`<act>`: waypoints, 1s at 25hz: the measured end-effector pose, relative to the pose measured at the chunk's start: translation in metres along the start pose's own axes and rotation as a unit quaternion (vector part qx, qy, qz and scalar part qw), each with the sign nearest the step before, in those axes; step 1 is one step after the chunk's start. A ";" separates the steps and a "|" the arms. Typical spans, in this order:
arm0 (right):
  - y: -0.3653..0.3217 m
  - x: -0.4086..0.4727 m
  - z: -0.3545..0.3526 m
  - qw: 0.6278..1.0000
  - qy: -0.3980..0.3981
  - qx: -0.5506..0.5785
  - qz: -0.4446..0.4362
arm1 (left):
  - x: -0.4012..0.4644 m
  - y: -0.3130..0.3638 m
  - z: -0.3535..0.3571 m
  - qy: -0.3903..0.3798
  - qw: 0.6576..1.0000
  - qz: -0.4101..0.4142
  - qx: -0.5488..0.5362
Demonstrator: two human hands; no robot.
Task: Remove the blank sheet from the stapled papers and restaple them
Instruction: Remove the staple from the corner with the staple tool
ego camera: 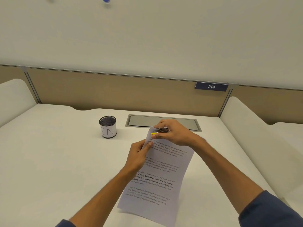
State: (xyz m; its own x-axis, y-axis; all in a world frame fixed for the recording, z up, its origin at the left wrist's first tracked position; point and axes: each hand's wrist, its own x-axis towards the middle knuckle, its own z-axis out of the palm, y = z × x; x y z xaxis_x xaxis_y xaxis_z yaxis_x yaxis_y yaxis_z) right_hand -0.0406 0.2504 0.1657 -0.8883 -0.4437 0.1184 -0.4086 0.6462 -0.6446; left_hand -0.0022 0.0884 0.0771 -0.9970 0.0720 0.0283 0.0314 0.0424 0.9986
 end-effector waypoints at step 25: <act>0.006 0.005 0.005 1.000 0.001 0.003 0.021 | 0.001 0.001 -0.005 0.005 0.999 -0.017 -0.049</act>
State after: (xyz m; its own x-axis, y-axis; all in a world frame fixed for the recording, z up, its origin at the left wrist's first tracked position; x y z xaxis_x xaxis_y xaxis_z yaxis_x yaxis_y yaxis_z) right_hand -0.0462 0.2489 0.1589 -0.9049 -0.4152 0.0933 -0.3704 0.6606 -0.6531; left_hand -0.0033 0.0837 0.0779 -0.9981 0.0618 -0.0062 -0.0095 -0.0539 0.9985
